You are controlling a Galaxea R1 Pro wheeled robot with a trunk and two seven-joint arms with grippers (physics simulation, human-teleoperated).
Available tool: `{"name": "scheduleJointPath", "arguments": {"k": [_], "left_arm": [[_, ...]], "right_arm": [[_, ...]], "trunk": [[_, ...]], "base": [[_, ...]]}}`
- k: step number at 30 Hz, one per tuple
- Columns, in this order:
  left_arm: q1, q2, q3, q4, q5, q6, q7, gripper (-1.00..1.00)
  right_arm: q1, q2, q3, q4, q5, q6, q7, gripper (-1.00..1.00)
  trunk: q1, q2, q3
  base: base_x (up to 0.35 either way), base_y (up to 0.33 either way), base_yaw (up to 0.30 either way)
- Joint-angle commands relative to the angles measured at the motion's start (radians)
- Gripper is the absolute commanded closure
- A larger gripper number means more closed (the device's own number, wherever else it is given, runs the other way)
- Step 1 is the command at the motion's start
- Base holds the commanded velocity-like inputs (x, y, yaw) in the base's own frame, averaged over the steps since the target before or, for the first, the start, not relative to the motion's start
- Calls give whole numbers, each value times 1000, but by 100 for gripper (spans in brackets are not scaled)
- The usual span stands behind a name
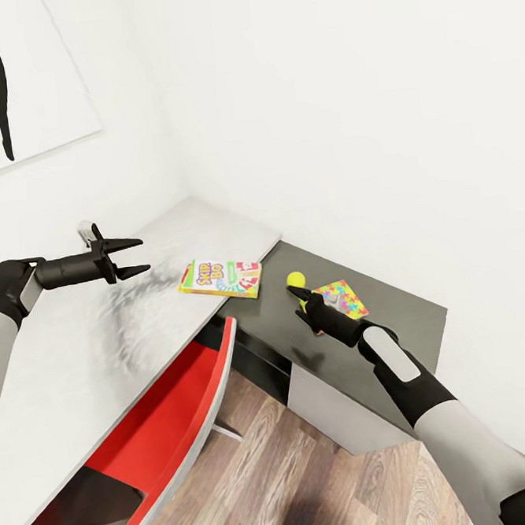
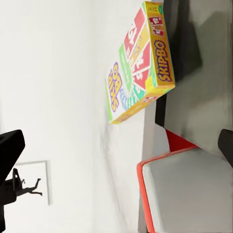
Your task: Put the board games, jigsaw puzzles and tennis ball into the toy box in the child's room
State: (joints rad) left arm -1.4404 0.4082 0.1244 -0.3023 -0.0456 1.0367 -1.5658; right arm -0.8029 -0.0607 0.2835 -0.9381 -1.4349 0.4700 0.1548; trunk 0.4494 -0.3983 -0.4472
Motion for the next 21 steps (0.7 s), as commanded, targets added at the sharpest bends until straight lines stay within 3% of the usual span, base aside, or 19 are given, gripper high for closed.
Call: {"name": "scheduleJointPath", "arguments": {"k": [1, 21], "left_arm": [[0, 0, 3, 0, -5, 11, -5, -100], [6, -3, 2, 0, -5, 11, -5, -100]], "right_arm": [[-1, -1, 1, 11, -4, 0, 2, -100], [0, 2, 6, 53, -1, 0, 6, -100]], "trunk": [[1, -2, -1], [1, -2, -1]], "base": [[15, 11, 0], [2, 32, 0]]}}
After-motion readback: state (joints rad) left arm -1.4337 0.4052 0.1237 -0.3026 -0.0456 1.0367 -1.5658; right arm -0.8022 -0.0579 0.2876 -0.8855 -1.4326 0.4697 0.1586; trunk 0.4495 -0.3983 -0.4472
